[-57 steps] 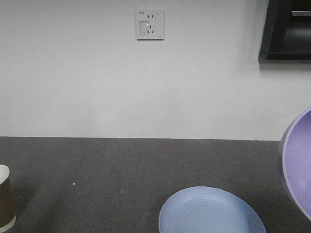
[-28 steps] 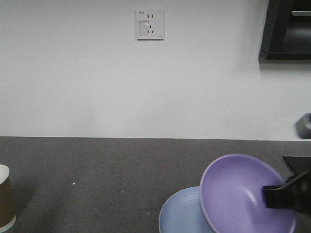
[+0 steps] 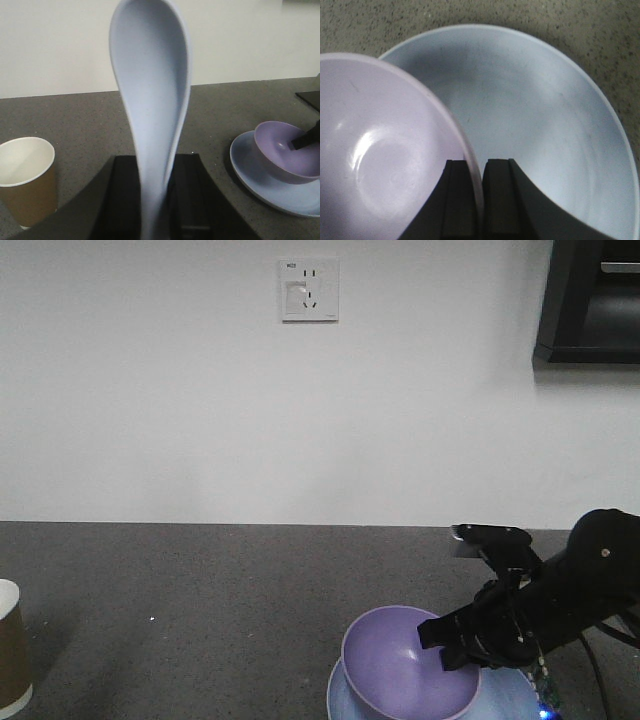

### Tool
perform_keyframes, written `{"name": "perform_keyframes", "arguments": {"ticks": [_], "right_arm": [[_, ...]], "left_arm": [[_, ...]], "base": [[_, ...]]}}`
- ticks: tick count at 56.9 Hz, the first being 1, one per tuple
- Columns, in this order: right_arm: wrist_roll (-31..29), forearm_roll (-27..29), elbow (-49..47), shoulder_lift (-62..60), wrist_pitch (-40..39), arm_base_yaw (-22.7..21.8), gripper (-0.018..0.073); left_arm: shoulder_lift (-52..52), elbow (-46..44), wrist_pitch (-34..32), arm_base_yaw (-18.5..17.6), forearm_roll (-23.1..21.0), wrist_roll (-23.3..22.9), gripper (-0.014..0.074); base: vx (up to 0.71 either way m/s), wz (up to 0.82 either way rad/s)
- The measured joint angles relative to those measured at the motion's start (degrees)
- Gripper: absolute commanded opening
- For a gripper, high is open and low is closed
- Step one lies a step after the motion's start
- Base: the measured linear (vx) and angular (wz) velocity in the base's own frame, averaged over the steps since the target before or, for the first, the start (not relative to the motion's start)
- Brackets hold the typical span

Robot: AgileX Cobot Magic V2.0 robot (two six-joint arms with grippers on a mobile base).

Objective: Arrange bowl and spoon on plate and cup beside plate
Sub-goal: 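Lower the bowl onto the blue plate and open the right gripper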

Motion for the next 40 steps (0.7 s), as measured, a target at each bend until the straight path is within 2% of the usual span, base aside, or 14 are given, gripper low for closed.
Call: {"name": "perform_keyframes", "arguments": {"ticks": [11, 19, 27, 40], "right_arm": [[0.0, 0.0, -0.8, 3.2, -0.4, 0.0, 0.0003], [-0.2, 0.0, -0.9, 3.5, -1.2, 0.0, 0.0068], [-0.5, 0.0, -0.9, 3.5, -1.2, 0.0, 0.0194], [-0.6, 0.6, -0.9, 3.5, -1.1, 0.0, 0.0466]], "left_arm": [[0.0, 0.0, 0.5, 0.0, 0.0, 0.0, -0.0003], [0.0, 0.0, 0.5, 0.0, -0.2, 0.0, -0.0003], [0.0, 0.0, 0.5, 0.0, -0.2, 0.0, -0.0003], [0.0, 0.0, 0.7, 0.0, -1.0, 0.0, 0.0000]], "base": [[0.00, 0.00], [0.00, 0.00], [0.00, 0.00], [0.00, 0.00]]}}
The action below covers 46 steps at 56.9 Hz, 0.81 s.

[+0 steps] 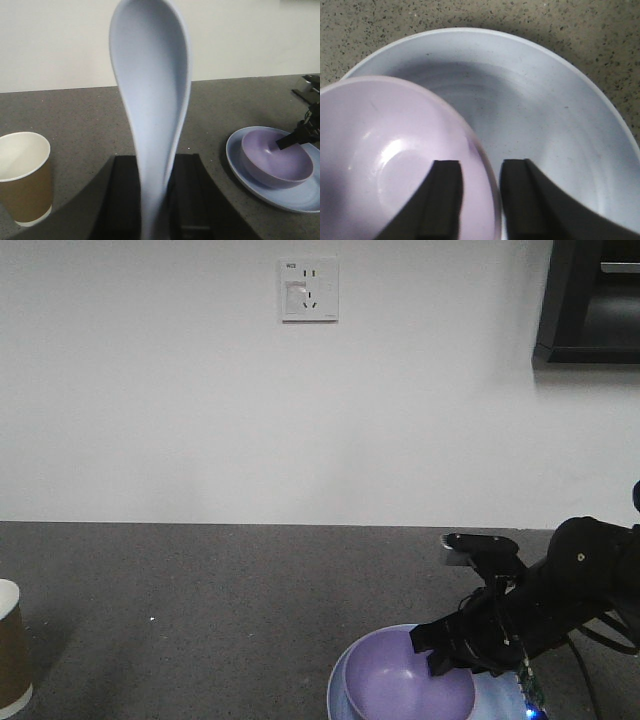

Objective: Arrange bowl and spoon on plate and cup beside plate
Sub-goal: 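Lower the bowl onto the blue plate and open the right gripper, then lower the spoon into the bowl and release it with the left gripper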

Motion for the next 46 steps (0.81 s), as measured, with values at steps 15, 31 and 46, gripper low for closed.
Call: {"name": "perform_keyframes", "arguments": {"ticks": [15, 31, 46], "right_arm": [[0.0, -0.5, 0.0, -3.4, -0.4, 0.0, 0.0603], [-0.1, -3.4, -0.2, -18.1, 7.4, 0.0, 0.0582], [-0.2, -4.7, 1.4, -31.2, 10.8, 0.0, 0.0582]], "left_arm": [[0.0, 0.0, 0.2, 0.0, -0.7, 0.0, 0.0000], [5.1, -3.5, 3.5, 0.0, 0.6, 3.0, 0.0000], [26.8, -20.0, 11.2, 0.0, -3.0, 13.7, 0.0000]], "base": [[0.00, 0.00], [0.00, 0.00], [0.00, 0.00]]}}
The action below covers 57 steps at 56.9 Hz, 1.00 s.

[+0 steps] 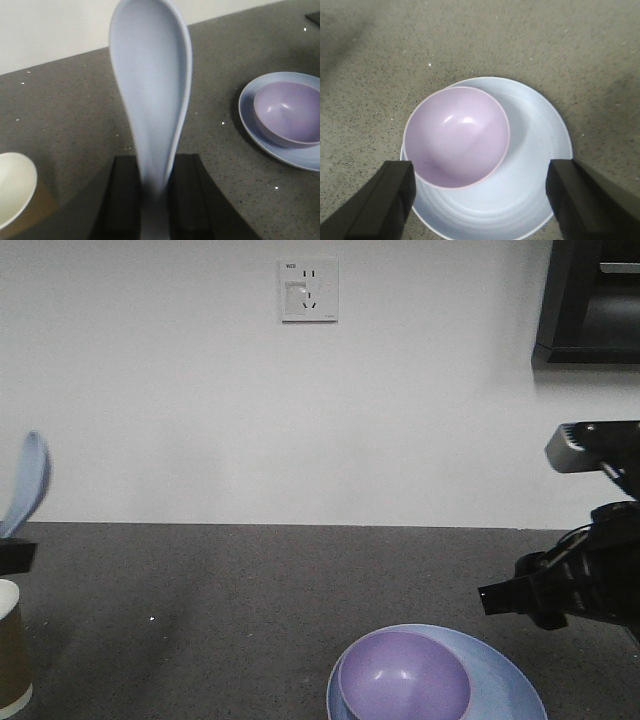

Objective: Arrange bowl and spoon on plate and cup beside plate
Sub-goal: 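Lower the spoon into the bowl and release it with the left gripper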

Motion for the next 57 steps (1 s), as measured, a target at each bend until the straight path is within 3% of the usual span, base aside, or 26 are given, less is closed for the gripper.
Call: {"name": "perform_keyframes", "arguments": {"ticks": [11, 23, 39, 57], "right_arm": [[0.7, -2.1, 0.8, -5.9, 1.2, 0.0, 0.0582], [2.5, -5.2, 0.8, -8.3, 1.4, 0.0, 0.0582], [4.4, -8.4, 0.9, -8.3, 3.5, 0.0, 0.0582], [4.7, -8.7, 0.9, -8.3, 4.7, 0.0, 0.0582]], "left_arm": [[20.4, -14.2, 9.2, -1.7, -6.4, 7.0, 0.0000], [38.4, -27.3, 16.9, -10.1, -7.7, 8.1, 0.0000], [50.7, -36.3, 17.5, -21.3, -7.5, 5.7, 0.0000], [55.5, -38.2, 15.3, -25.0, -7.4, 3.2, 0.0036]], "base": [[0.00, 0.00], [0.00, 0.00], [0.00, 0.00], [0.00, 0.00]]}}
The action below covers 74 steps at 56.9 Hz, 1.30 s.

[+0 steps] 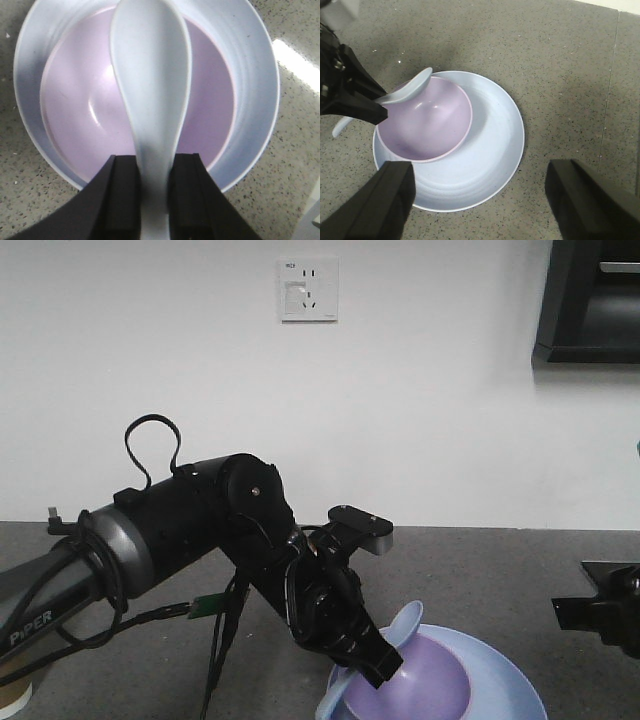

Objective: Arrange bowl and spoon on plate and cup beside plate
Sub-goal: 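Lower the spoon into the bowl and release it with the left gripper, then grasp the brown paper cup with the left gripper and lift it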

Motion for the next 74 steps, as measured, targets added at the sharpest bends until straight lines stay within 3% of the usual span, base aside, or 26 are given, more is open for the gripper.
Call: {"name": "perform_keyframes", "arguments": {"ticks": [9, 29, 41, 48, 59, 63, 67, 74], "right_arm": [[0.0, 0.0, 0.0, 0.0, 0.2, 0.0, 0.0582], [0.1, 0.0, 0.0, 0.0, 0.2, 0.0, 0.0582], [0.1, 0.0, 0.0, 0.0, 0.2, 0.0, 0.0582], [0.1, 0.0, 0.0, 0.0, 0.2, 0.0, 0.0582], [0.1, 0.0, 0.0, 0.0, 0.2, 0.0, 0.0582], [0.1, 0.0, 0.0, 0.0, 0.2, 0.0, 0.0582], [0.1, 0.1, 0.0, 0.0, 0.2, 0.0, 0.0582], [0.1, 0.1, 0.0, 0.0, 0.2, 0.0, 0.0582]], "left_arm": [[0.5, 0.0, -1.1, 0.0, 0.1, -0.4, 0.0148], [0.5, -0.1, -2.8, 0.0, -0.2, -0.7, 0.0503], [0.1, -0.1, -2.8, 0.0, 1.0, -0.7, 0.0560], [-2.8, -0.1, -1.9, 0.0, 7.9, -3.0, 0.0559], [-12.6, -0.1, 3.5, 0.1, 31.2, -11.9, 0.0559], [-15.8, 0.2, 4.3, 0.2, 37.9, -14.1, 0.0559], [-19.7, 0.8, 4.4, 0.9, 41.8, -15.2, 0.0559], [-26.9, 3.1, 4.5, 4.5, 44.8, -16.3, 0.0559]], "base": [[0.00, 0.00], [0.00, 0.00], [0.00, 0.00], [0.00, 0.00], [0.00, 0.00], [0.00, 0.00], [0.00, 0.00], [0.00, 0.00]]}}
